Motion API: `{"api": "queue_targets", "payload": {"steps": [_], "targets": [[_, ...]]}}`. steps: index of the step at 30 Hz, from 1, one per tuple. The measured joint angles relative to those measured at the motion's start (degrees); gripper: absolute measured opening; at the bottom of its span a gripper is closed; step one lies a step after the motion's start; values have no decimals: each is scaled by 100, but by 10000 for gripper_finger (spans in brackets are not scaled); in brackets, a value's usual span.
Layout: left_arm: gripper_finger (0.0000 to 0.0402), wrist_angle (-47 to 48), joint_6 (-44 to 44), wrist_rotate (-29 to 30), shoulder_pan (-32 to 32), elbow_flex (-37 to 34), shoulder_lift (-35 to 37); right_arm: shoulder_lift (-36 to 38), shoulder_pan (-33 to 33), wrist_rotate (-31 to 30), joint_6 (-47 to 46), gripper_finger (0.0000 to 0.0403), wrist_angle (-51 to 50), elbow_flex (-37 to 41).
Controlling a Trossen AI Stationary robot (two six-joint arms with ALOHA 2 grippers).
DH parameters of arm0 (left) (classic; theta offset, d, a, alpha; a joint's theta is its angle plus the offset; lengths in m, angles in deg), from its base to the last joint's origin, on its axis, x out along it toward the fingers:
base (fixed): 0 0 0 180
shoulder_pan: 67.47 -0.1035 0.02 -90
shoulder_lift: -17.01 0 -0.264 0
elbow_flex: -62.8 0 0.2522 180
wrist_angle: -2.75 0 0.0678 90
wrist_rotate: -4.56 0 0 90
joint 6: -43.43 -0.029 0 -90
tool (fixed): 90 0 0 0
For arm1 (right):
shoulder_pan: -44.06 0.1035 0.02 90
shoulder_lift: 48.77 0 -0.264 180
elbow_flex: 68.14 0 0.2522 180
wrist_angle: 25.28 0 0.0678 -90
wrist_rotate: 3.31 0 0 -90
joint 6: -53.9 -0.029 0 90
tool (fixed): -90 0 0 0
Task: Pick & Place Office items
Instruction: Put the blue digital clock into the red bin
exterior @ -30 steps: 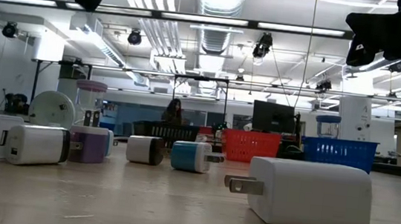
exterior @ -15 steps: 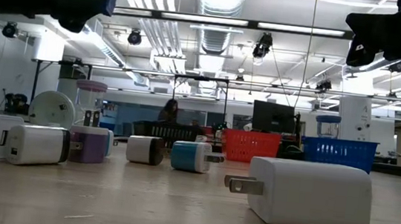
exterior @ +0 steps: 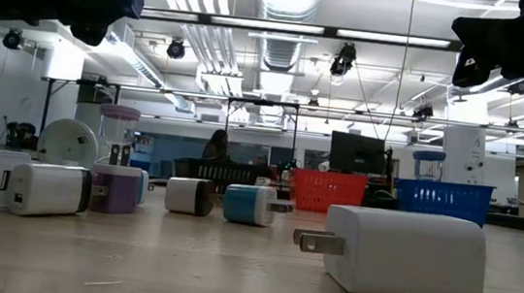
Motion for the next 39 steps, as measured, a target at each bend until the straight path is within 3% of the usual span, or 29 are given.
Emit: {"api": "queue_targets", "payload": {"steps": [24, 27, 32, 39], "targets": [[151, 58, 164, 288, -9, -2, -4, 0, 0, -2, 105, 8, 0, 0], [151, 104, 162, 538, -15, 74, -28, 2, 0, -2, 143, 8, 0, 0], [151, 414, 7, 1099, -59, 845, -513, 1, 1, -7, 272, 8, 11, 0], [151, 1601, -196, 1249, -298, 2779, -2002, 2, 0, -46, 307, 8, 24, 0]]}}
